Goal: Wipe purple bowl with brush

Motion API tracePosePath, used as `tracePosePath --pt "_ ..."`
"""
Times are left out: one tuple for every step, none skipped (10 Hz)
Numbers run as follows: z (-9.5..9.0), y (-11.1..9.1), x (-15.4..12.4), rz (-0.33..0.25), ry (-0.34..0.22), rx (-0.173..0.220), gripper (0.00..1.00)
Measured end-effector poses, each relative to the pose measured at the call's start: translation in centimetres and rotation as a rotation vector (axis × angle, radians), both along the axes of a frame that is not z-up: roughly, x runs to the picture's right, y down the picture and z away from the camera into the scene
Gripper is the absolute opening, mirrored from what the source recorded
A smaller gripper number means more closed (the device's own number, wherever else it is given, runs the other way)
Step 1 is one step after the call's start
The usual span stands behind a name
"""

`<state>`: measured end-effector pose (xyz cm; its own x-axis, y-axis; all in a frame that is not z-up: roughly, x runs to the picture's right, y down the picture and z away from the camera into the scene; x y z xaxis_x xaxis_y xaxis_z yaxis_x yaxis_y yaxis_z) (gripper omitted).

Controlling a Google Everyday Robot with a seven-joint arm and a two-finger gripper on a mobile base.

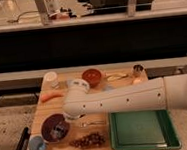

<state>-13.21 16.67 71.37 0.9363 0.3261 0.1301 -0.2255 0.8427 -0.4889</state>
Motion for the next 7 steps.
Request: tracePosePath --pt "0.2 0.0 0.1 -0.01 0.014 0.006 0.0" --pt "0.4 -0.1 0.2 -0.02 0.028 0.014 0.0" --pt "0.6 -0.2 0.4 -0.029 0.043 0.025 0.0" --pt "0.8 -0.4 0.5 -0.03 0.05 0.032 0.0" --pt "1.1 -0.6 0.6 -0.033 0.056 0.039 0.0" --pt "1.3 -0.7 0.4 -0.036 0.057 0.045 0.0" --pt "1.5 -1.0 0.3 -0.037 0.057 0.051 0.0"
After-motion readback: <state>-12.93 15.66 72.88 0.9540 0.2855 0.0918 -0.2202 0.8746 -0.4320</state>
